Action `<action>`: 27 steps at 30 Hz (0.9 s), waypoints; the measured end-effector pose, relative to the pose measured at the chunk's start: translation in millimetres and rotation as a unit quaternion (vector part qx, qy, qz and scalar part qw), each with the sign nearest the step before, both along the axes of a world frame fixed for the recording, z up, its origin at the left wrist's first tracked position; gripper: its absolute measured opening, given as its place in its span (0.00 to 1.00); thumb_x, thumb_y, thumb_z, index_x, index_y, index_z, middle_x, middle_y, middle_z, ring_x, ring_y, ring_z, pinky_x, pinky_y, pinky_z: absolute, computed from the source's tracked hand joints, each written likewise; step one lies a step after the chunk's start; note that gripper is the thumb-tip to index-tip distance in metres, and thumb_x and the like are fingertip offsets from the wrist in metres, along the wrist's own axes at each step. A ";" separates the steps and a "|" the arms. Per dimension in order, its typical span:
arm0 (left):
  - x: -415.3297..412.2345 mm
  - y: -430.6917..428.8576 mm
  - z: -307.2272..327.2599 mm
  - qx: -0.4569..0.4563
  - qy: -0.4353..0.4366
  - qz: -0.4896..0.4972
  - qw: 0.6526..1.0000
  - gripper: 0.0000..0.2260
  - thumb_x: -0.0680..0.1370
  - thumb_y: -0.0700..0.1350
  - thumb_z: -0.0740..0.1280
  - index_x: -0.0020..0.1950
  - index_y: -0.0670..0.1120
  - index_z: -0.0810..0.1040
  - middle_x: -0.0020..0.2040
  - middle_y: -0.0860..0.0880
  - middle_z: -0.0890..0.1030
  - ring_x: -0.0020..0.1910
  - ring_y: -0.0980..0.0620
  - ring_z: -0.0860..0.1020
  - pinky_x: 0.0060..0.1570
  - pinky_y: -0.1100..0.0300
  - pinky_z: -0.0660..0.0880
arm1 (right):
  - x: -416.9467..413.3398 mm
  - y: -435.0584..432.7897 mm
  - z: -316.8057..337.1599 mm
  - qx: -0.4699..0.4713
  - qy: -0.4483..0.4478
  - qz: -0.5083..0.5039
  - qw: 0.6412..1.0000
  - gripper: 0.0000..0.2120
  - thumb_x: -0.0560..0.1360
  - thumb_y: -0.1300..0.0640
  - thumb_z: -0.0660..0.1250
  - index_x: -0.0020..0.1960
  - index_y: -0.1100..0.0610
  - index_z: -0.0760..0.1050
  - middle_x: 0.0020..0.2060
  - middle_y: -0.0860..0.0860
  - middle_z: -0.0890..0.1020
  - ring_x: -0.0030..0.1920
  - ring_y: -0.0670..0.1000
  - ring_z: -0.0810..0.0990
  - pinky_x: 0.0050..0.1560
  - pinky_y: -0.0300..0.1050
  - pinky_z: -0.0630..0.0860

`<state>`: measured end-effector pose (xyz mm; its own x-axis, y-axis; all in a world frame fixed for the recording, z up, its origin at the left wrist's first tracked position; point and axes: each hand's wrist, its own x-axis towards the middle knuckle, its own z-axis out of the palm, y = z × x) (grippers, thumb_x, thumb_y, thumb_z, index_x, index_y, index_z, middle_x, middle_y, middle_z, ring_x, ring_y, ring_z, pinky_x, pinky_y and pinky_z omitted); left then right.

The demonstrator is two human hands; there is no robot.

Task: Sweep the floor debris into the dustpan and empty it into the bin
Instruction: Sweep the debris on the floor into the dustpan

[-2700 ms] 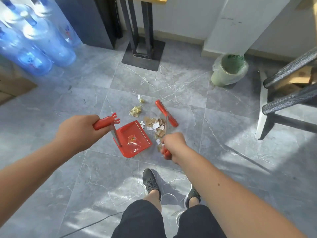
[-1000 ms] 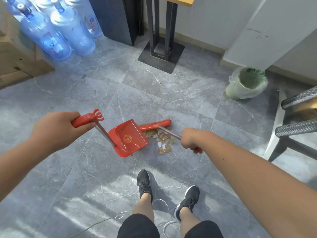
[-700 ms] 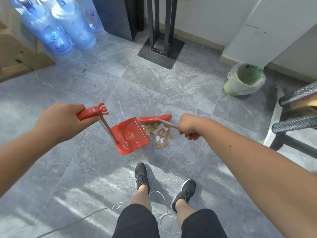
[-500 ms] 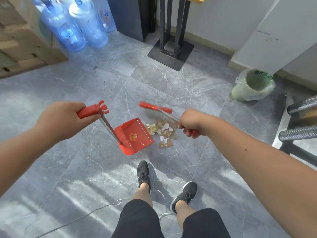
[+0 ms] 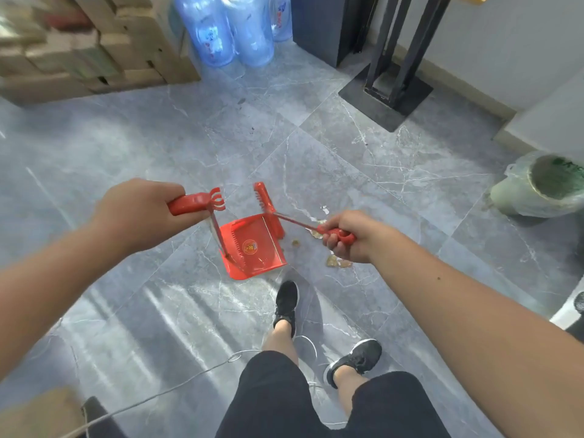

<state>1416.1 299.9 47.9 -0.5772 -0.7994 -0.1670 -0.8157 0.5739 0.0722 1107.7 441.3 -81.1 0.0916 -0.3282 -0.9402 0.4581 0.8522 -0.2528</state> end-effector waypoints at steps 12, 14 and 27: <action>32.5 12.4 -10.2 -0.057 -0.027 -0.043 0.997 0.29 0.72 0.70 0.67 0.28 0.47 0.68 0.22 0.54 0.64 0.24 0.49 0.68 0.26 0.63 0.56 | 29.9 2.9 -34.5 0.069 -0.117 -0.066 0.989 0.05 0.80 0.62 0.58 0.46 0.62 0.69 0.29 0.53 0.71 0.18 0.42 0.70 0.13 0.33 0.65; 37.0 12.1 -12.3 -0.059 -0.020 -0.038 0.997 0.29 0.72 0.72 0.64 0.28 0.47 0.68 0.22 0.54 0.64 0.24 0.48 0.68 0.26 0.63 0.57 | 27.5 7.3 -39.7 0.081 -0.110 -0.067 0.988 0.05 0.80 0.62 0.59 0.46 0.62 0.69 0.28 0.54 0.72 0.18 0.42 0.70 0.13 0.32 0.64; 2.8 9.5 -20.2 -0.024 0.015 -0.011 1.000 0.27 0.72 0.69 0.68 0.30 0.47 0.69 0.24 0.53 0.70 0.26 0.48 0.70 0.27 0.60 0.61 | -35.3 40.2 -33.5 0.099 -0.060 -0.162 0.980 0.06 0.80 0.63 0.58 0.46 0.63 0.69 0.27 0.54 0.71 0.16 0.43 0.69 0.12 0.33 0.62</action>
<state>1418.9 309.4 27.7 -0.5986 -0.7933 -0.1110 -0.8009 0.5949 0.0678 1072.4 481.5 -114.7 0.1261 -0.1703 -0.9773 0.7287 0.6844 -0.0253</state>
